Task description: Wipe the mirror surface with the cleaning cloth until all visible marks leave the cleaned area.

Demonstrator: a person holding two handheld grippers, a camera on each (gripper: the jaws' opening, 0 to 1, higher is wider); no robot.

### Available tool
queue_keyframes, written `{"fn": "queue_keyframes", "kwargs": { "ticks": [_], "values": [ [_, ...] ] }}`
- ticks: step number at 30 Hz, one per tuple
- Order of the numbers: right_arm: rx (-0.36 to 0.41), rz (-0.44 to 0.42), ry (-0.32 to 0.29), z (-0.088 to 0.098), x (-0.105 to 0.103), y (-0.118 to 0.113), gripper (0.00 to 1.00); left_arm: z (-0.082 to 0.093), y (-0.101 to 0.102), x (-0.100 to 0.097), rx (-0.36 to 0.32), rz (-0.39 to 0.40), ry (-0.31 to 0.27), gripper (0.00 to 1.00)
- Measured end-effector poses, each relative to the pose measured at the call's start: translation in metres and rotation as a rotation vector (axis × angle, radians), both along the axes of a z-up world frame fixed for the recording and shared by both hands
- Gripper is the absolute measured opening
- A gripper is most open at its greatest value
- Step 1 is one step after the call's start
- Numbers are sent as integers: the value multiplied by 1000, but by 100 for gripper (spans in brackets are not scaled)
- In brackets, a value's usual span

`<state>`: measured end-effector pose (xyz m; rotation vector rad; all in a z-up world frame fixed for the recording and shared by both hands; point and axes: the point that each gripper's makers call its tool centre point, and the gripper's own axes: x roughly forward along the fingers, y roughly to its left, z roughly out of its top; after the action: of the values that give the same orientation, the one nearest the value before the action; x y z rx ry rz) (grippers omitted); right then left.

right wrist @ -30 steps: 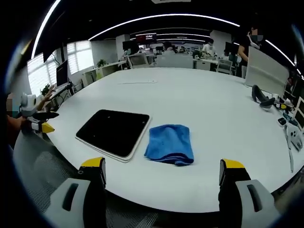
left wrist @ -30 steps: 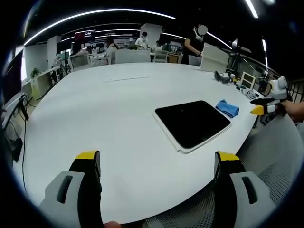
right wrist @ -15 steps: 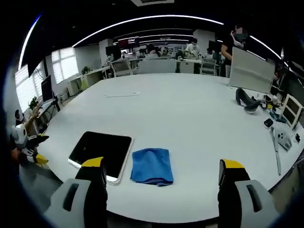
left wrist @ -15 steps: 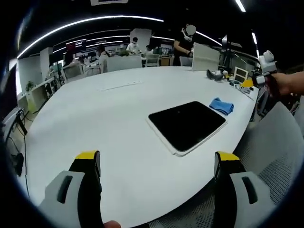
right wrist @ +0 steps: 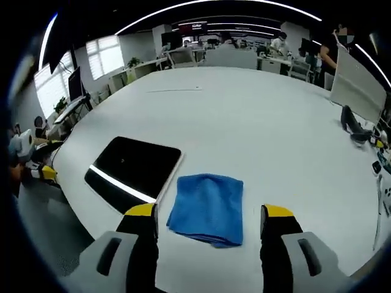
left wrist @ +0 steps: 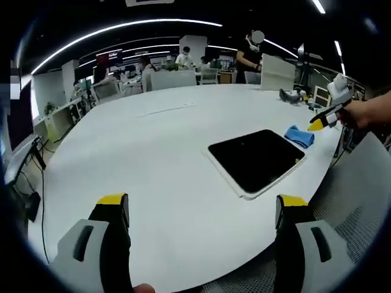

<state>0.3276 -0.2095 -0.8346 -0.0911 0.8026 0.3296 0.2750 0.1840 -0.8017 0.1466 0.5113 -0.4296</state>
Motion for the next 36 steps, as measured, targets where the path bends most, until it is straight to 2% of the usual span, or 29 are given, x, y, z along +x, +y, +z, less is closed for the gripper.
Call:
{"fn": "queue_keyframes", "kwargs": {
  "ticks": [2, 4, 6, 8, 10, 13, 17, 19, 20, 23, 26, 27, 29, 30, 31, 32, 33, 34, 35, 36],
  "values": [
    [-6, 12, -2, -5, 5, 1, 53, 0, 0, 0, 3, -1, -3, 99],
    [-15, -19, -11, -11, 14, -3, 38, 1, 1, 0, 3, 4, -3, 99],
    [-10, -51, 4, -16, 18, -5, 29, -1, 1, -1, 11, -1, 8, 99],
    [0, -73, 39, -26, 20, -5, 28, -1, 2, 0, 18, 1, 2, 99],
    [0, -68, 43, -30, 20, -2, 28, -1, 3, 0, 24, 7, 2, 99],
    [-42, -40, 51, -37, 16, 2, 26, -1, 2, 0, 28, 2, 0, 99],
    [-64, -51, 48, -36, 17, 0, 18, -4, 5, -1, 44, 10, 16, 99],
    [-60, -54, 22, -27, 17, 1, 17, -12, 10, -3, 114, 10, 55, 99],
    [-54, -54, 17, -25, 16, 2, 17, -13, 9, -4, 125, 8, 61, 99],
    [-46, -34, 16, -24, 16, 7, 18, 3, 2, -1, 97, -10, 5, 99],
    [-49, -20, 26, -29, 18, 8, 18, 14, -1, 2, -46, 48, 14, 99],
    [-29, -22, 48, -33, 16, 11, 18, 16, 0, 4, -123, 96, 29, 99],
    [-45, -25, 57, -37, 16, 11, 17, 17, -2, 9, -180, 115, 28, 99],
    [-58, -15, 60, -39, 16, 12, 17, 13, 0, 10, -149, 113, 22, 99],
    [-76, -13, 47, -39, 17, 11, 16, -1, 2, 9, -72, 103, 43, 99],
    [-83, -12, 49, -39, 18, 11, 12, -13, 0, 5, -18, 79, 79, 99],
    [-91, -19, 52, -38, 19, 10, 6, -22, -4, -1, -14, 42, 133, 99],
    [-93, -26, 56, -38, 19, 10, 2, -16, -6, 3, -47, 57, 106, 99],
    [-94, -31, 62, -38, 19, 11, 2, -8, -4, 6, -44, 64, 55, 98],
    [-101, -25, 62, -38, 18, 11, 2, -8, -2, 5, -34, 65, 56, 97]
  ]
}}
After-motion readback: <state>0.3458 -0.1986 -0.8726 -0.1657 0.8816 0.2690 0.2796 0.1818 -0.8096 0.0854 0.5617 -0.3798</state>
